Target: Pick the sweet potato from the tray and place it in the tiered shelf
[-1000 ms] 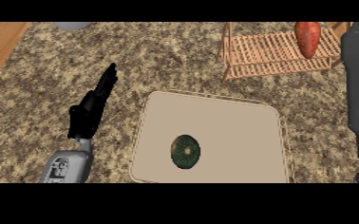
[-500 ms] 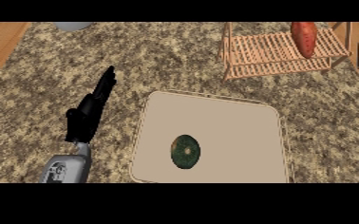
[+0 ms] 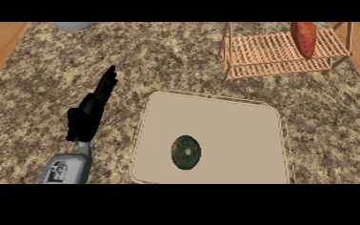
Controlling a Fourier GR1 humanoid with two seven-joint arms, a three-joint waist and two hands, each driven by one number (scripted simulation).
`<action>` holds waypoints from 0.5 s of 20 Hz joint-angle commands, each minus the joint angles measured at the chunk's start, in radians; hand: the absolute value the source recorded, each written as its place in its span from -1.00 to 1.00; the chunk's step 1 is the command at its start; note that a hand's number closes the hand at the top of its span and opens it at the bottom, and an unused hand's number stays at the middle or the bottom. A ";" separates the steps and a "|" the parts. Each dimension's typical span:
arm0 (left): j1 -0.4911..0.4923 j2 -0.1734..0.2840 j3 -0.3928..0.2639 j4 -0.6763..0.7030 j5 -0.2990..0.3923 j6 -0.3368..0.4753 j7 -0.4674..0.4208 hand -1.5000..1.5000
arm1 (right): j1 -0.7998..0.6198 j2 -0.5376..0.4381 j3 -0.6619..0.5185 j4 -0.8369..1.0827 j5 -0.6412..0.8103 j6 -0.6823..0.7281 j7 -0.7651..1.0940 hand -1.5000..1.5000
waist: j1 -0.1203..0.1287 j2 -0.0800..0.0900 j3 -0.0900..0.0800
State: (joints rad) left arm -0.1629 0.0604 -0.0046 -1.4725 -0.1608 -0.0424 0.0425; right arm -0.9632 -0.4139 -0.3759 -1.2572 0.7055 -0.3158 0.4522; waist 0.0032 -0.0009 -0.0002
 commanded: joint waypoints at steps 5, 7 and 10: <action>-0.012 -0.006 -0.002 0.018 -0.008 0.008 -0.020 0.00 | -0.055 -0.035 -0.151 -0.126 -0.128 -0.082 0.094 -1.00 | -0.008 -0.003 0.000; 0.033 -0.011 -0.010 0.005 -0.006 0.005 -0.012 0.00 | -0.057 -0.130 -0.186 -0.141 -0.147 -0.001 0.175 -1.00 | -0.010 -0.005 0.000; 0.026 -0.001 -0.003 -0.022 -0.003 0.003 0.000 0.00 | -0.019 -0.216 -0.250 -0.155 -0.174 0.040 0.230 -1.00 | -0.013 -0.005 0.000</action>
State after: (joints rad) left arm -0.1535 0.0613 -0.0028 -1.4642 -0.1639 -0.0405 0.0314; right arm -1.0010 -0.5399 -0.5523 -1.3823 0.5741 -0.3224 0.6069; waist -0.0063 -0.0042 -0.0004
